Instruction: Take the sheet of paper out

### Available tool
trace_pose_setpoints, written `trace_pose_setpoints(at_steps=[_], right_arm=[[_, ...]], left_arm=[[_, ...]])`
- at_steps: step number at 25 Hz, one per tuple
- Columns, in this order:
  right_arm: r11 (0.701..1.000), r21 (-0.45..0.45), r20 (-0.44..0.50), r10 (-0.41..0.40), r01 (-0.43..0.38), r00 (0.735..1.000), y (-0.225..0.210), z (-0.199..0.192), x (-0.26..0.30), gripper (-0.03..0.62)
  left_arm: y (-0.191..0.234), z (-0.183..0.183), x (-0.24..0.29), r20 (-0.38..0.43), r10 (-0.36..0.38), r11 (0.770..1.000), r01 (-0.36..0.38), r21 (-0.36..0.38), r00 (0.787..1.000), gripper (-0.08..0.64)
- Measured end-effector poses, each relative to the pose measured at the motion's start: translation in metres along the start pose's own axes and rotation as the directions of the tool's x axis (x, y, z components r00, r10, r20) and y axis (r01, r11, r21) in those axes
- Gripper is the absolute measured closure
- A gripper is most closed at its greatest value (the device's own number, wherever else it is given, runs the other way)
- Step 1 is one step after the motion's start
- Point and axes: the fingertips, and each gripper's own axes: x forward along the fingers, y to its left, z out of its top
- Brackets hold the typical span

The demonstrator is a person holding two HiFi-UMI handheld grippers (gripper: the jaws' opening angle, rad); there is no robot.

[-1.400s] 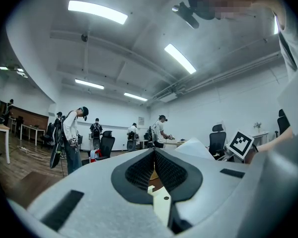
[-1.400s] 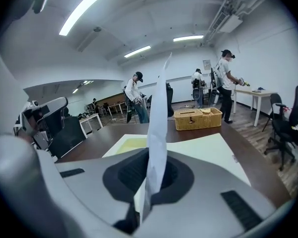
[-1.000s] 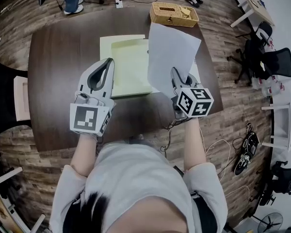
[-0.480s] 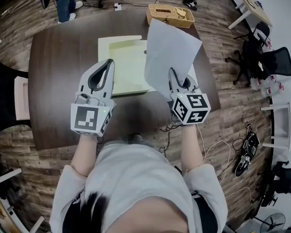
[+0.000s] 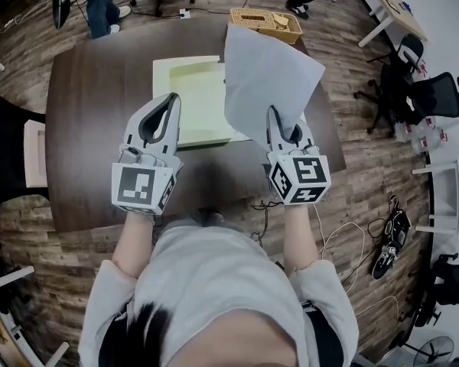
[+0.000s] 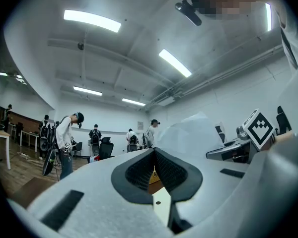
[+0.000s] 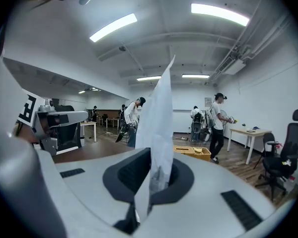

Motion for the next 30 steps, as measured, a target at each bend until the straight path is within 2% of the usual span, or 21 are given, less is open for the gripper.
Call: trace_pose_setpoints(at_steps=[15,30], right_arm=[[0.999,-0.024,0.126,-0.039,0.042,0.991,-0.002,0.026,-0.036,0.578],[0.993,-0.079,0.203,-0.07,0.088,0.977,-0.008,0.043,-0.056,0.577]], left_arm=[[-0.017,0.009,-0.01,0.003,0.018,1.0,-0.018,0.014,1.0,0.551],[-0.025,0.018,-0.012,0.012,0.033,0.999,-0.033,0.022,0.999,0.551]])
